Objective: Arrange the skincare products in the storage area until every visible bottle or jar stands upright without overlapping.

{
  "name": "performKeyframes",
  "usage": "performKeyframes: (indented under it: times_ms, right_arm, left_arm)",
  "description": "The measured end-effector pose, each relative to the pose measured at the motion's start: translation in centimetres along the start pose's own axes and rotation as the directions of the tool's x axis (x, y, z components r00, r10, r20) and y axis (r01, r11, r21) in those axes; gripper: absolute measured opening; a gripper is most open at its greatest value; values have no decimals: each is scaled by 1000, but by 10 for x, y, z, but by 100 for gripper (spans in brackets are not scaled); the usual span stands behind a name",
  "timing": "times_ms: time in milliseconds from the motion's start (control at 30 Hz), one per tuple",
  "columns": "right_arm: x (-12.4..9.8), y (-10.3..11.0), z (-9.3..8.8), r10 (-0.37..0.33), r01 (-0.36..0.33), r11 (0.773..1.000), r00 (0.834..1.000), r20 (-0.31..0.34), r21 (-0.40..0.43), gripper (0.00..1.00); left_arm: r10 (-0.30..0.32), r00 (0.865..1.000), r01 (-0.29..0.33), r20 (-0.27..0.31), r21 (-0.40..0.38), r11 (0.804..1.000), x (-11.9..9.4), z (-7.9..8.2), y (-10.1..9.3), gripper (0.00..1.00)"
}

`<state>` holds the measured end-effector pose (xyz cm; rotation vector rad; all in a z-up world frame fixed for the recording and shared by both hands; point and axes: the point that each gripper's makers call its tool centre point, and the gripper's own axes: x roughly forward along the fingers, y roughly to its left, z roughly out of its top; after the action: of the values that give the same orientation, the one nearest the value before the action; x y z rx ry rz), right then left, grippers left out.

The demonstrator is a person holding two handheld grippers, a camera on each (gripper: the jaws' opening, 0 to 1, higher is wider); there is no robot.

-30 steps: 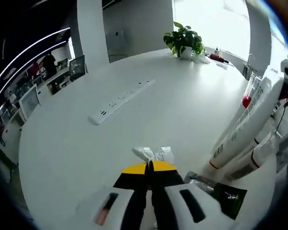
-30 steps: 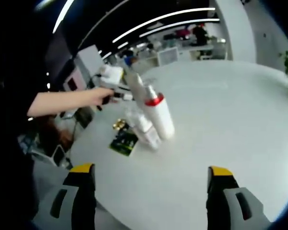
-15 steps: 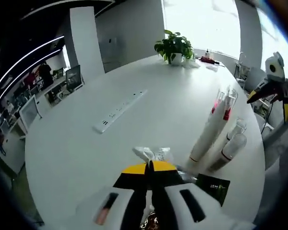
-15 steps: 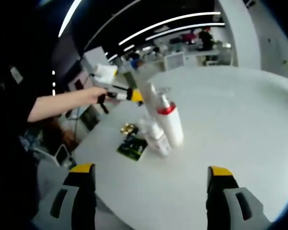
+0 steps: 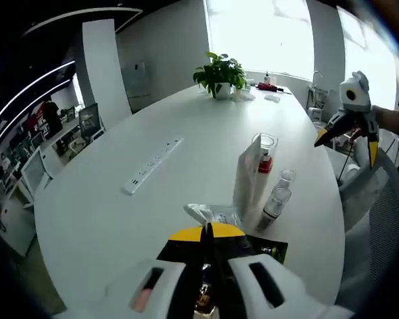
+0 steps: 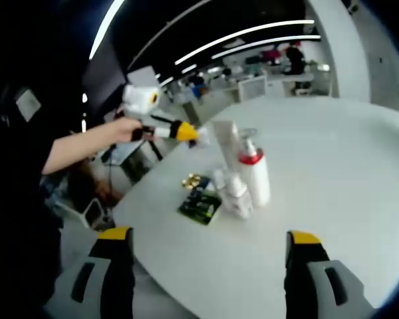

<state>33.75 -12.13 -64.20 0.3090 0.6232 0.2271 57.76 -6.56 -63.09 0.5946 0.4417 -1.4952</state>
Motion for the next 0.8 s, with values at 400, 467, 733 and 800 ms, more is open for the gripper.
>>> performKeyframes:
  times_ms: [400, 467, 733, 800]
  right_arm:
    - [3, 27, 12, 52, -51, 998, 999, 13, -48, 92]
    - [4, 35, 14, 71, -70, 996, 997, 15, -56, 91]
    - [1, 55, 13, 129, -128, 989, 992, 2, -72, 81]
    - [-1, 61, 15, 144, -143, 986, 990, 4, -82, 79]
  left_arm:
    - [-106, 993, 104, 57, 37, 994, -35, 25, -43, 3]
    - [-127, 989, 124, 72, 54, 991, -42, 31, -51, 3]
    - [-190, 977, 178, 100, 121, 977, -67, 50, -81, 3]
    - [-205, 972, 189, 111, 141, 972, -72, 56, -89, 3]
